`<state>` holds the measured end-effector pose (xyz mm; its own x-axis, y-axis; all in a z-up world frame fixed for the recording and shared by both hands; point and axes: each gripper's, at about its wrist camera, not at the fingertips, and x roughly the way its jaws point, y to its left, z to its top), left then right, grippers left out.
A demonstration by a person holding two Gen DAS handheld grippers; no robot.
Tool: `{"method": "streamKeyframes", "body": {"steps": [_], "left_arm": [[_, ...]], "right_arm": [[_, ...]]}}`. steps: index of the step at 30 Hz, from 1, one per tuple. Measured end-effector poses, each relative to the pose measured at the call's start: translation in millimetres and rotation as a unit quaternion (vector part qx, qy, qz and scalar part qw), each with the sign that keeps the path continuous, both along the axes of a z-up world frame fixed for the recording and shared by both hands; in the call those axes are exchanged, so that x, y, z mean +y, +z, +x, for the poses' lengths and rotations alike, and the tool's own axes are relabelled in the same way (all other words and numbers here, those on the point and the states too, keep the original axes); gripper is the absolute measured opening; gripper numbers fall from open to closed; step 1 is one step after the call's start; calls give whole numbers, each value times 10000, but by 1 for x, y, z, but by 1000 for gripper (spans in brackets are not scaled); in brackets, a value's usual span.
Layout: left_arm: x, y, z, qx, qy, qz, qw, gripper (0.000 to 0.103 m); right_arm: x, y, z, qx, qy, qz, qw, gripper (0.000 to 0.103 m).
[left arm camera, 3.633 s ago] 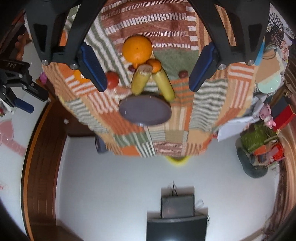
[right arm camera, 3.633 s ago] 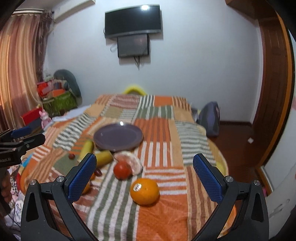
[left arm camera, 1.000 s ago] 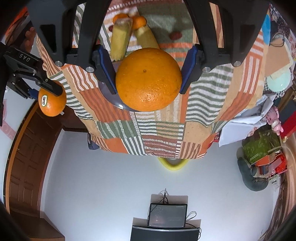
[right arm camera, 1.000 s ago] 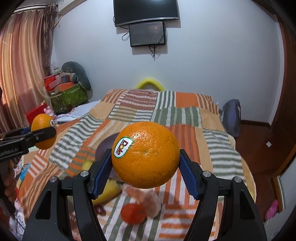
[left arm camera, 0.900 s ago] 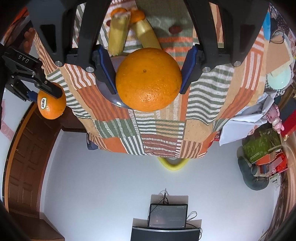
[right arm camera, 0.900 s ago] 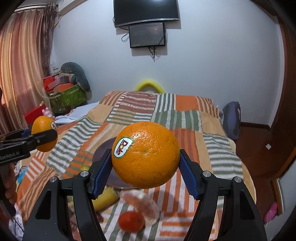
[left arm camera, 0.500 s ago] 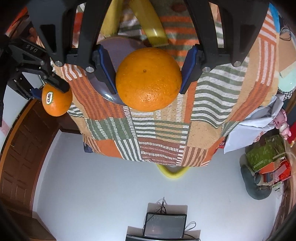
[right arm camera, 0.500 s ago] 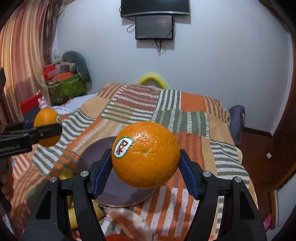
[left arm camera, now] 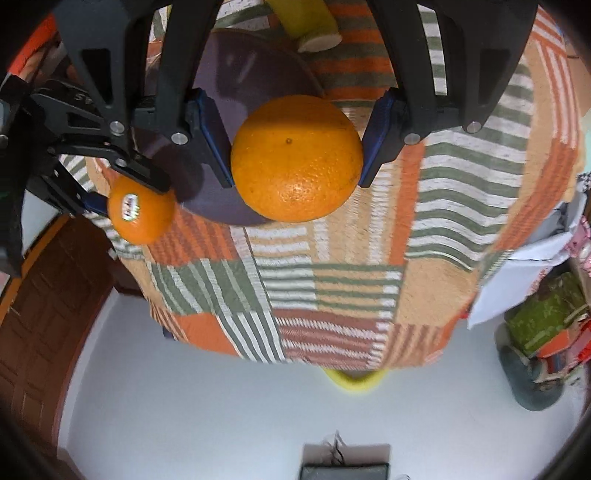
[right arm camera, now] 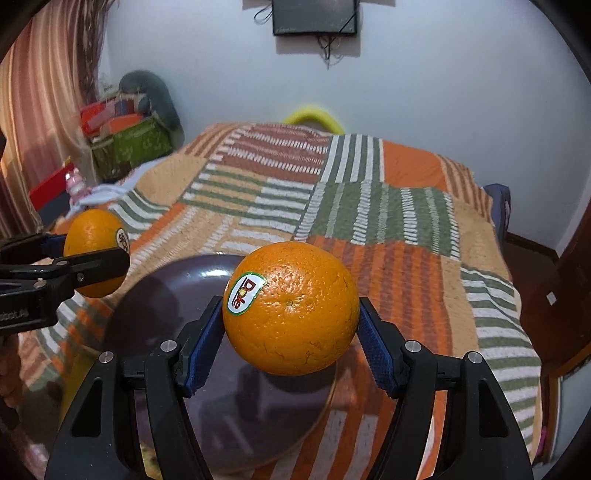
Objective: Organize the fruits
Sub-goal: 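Carry the large orange onto the purple plate with the left tool while the right tool follows, then grasp the yellow cylinder with the left tool while the right tool grasps the red fruit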
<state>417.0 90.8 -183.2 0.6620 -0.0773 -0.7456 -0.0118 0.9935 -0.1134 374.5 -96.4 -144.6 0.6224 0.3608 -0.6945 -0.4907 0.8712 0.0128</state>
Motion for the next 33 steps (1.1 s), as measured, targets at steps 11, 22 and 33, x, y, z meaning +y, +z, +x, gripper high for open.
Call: {"method": "streamKeyframes", "body": {"steps": [11,22,33], "left_arm": [[-5,-35,30,529,-47,38,9986,65],[-5,-19,19,396,-12,29,9992,74],[-4,23,-38,-23,44,406,9992,74]], "right_arm": [[6,-28,19,400,160,-240,9988,67],[8,-21,9,287,273,-381,9985,78],[-8,16,-33,-21,68,-358,9993,78]]}}
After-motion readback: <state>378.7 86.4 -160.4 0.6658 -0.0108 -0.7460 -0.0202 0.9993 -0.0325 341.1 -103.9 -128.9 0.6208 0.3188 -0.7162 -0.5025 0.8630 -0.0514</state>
